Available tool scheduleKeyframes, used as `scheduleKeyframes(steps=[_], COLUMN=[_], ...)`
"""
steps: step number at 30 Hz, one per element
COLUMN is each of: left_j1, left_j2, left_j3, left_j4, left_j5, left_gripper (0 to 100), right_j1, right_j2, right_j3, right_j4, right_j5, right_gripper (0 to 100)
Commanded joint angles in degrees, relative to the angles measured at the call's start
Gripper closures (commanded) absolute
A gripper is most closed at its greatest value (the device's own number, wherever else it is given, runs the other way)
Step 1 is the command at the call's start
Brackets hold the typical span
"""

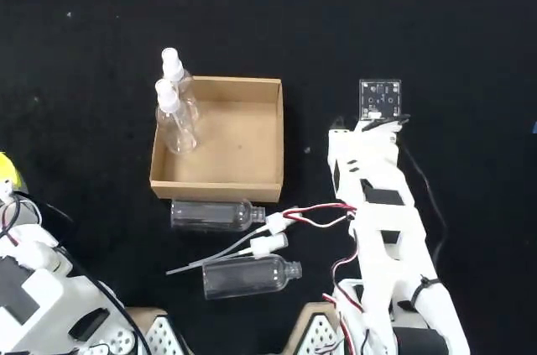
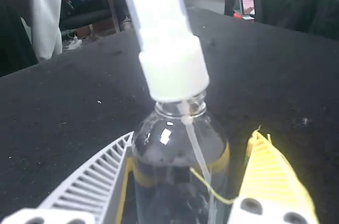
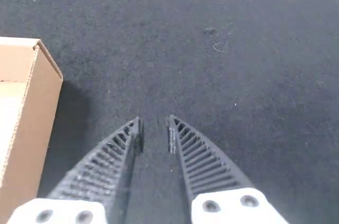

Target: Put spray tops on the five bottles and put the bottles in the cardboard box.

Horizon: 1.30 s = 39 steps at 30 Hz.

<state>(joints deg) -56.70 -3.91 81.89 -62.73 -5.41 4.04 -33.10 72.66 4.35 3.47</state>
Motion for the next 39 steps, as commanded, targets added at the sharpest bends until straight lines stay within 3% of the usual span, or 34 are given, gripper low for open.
scheduleKeyframes(steps=[1,11,16,21,34,36,39], left_j1=[-0.4,1.01,1.89,1.36,0.04,0.04,-0.04], left_j2=[-0.62,-12.57,-18.37,-19.52,-19.69,-19.87,-19.87], left_j3=[-0.57,3.82,2.15,-0.75,-0.22,-0.22,-0.13], left_j4=[-1.32,-0.62,11.69,20.31,20.84,20.84,20.84], left_j5=[-0.35,-0.26,0.09,-0.26,-0.44,-0.44,-0.44], left_gripper=[69,71,79,70,69,71,83], right_j1=[-0.62,-0.79,-0.79,-0.79,-0.79,-0.79,-0.79], right_j2=[-2.68,-2.68,-2.68,-2.68,-2.68,-2.68,-2.68], right_j3=[0.04,0.04,0.04,0.04,0.04,0.04,0.04], right_j4=[-1.41,-1.41,-1.41,-1.41,-1.41,-1.41,-1.41], right_j5=[0.44,0.44,0.44,0.44,0.44,0.44,0.44], right_gripper=[94.1,94.1,94.2,94.2,94.2,94.2,94.2])
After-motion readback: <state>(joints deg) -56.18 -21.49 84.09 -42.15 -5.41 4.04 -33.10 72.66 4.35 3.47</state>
